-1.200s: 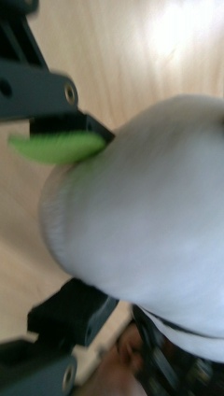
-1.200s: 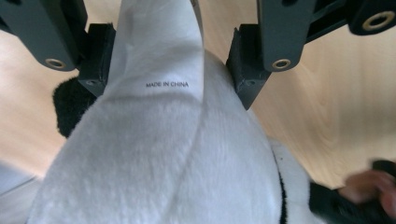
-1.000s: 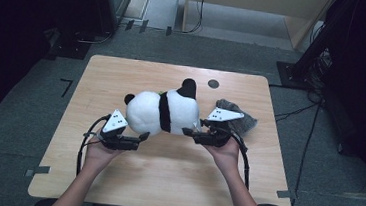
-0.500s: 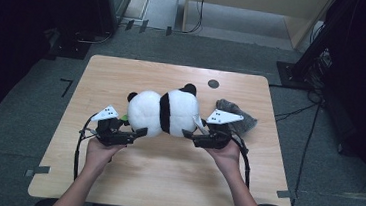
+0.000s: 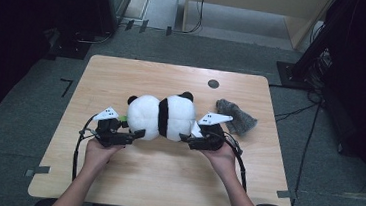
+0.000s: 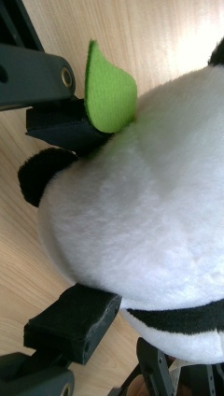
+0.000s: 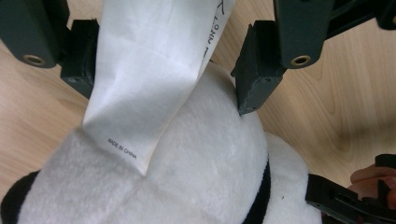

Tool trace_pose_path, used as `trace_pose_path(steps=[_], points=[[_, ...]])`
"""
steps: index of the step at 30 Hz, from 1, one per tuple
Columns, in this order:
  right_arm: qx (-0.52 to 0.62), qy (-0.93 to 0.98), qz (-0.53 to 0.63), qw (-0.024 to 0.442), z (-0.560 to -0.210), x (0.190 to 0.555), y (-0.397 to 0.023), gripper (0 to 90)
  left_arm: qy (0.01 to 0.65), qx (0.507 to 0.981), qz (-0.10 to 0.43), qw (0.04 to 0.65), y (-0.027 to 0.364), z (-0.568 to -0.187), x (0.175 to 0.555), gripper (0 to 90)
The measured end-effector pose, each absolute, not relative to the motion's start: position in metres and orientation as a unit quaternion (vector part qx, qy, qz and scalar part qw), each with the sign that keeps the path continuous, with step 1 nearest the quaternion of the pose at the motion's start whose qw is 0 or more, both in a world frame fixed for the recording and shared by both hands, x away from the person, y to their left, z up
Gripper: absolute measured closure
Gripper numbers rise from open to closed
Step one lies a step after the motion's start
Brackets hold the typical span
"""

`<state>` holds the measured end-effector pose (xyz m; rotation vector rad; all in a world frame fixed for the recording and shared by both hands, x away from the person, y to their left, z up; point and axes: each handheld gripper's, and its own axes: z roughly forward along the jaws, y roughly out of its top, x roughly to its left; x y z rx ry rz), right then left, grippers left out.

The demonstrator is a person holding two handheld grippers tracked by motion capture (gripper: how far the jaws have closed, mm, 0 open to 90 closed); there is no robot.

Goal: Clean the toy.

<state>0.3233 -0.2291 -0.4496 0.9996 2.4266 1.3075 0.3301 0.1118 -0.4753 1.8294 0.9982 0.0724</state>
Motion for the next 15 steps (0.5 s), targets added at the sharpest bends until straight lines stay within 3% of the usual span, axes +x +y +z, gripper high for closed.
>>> trace_pose_path(steps=[4,15], points=[[0.347,0.820,0.444,0.105,-0.4493,0.3239,-0.2290,37.3,0.426,0.759,0.000,0.493,0.1141,-0.4807,0.3352,24.7],[0.354,0.811,0.452,0.112,-0.4502,0.3287,-0.2368,39.0,0.418,0.765,0.051,0.487,0.1133,-0.4841,0.3367,23.4]])
